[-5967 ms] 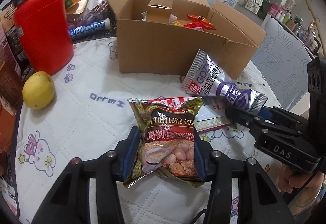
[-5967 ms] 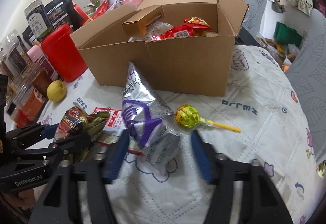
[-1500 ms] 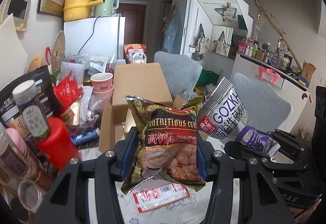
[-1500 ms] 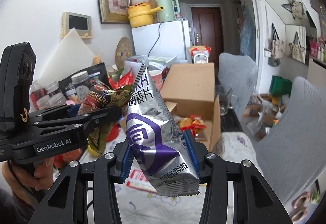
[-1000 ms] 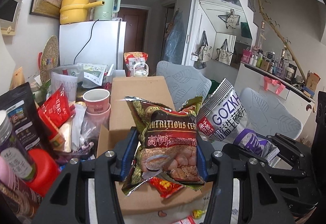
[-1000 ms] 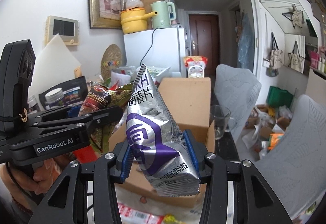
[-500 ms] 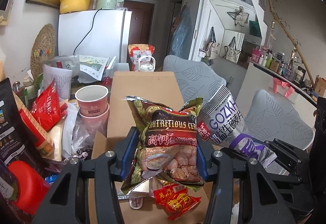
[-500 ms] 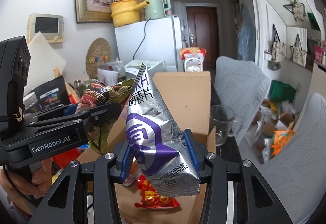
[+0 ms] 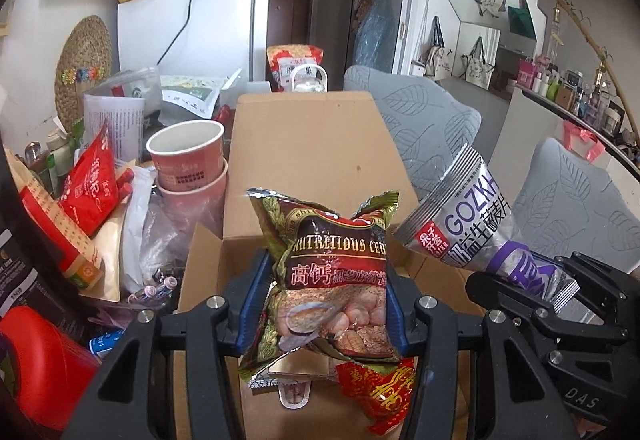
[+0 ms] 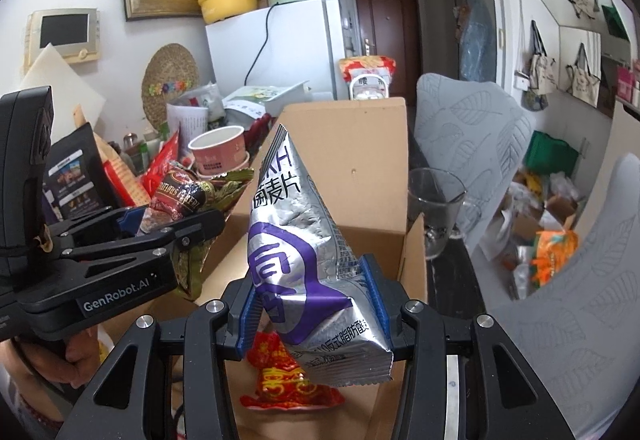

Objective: Organize snacks
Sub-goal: 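Lower both bags into the box and open both tools to release them, then lift both tools out of the box and back toward the table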

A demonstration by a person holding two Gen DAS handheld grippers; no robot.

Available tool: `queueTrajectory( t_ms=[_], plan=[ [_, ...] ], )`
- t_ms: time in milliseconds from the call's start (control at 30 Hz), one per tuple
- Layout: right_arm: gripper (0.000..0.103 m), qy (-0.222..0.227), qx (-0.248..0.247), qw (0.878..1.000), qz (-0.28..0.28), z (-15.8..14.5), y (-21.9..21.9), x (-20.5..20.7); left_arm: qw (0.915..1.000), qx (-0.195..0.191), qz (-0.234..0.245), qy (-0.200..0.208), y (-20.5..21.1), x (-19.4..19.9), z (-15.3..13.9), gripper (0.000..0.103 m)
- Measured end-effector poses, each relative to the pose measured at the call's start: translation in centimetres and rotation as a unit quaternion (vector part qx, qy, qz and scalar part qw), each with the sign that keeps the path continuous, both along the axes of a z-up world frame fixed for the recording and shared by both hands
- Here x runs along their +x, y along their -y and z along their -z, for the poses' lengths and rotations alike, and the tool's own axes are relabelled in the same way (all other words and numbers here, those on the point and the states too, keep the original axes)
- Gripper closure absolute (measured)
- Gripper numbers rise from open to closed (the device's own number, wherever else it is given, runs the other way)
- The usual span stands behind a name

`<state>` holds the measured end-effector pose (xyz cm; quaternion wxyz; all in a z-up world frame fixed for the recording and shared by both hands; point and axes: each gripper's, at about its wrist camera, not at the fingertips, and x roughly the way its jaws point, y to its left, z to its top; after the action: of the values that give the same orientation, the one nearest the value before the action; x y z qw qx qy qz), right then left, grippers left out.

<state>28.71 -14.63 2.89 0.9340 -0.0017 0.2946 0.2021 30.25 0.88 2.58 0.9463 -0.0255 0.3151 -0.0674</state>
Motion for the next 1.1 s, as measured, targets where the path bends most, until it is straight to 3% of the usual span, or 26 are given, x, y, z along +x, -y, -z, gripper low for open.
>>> queueTrajectory(
  t_ms=[400,867,1100],
  plan=[
    [0.058,-0.030,-0.023,0.999,0.016,2.2,-1.0,1.6,0.9993,0.034,0.001,-0.015,1.2,1.3,1.8,0.053],
    [0.056,-0.084,-0.052,0.995,0.033,4.8,-1.2,3.4,0.9972,0.045,0.002,-0.059,1.5,2.7,4.3,0.053],
    [0.056,-0.072,-0.102,0.991,0.037,5.4,-2.0,3.4,0.9950,0.044,0.000,-0.090,1.7,3.2,5.2,0.053]
  ],
)
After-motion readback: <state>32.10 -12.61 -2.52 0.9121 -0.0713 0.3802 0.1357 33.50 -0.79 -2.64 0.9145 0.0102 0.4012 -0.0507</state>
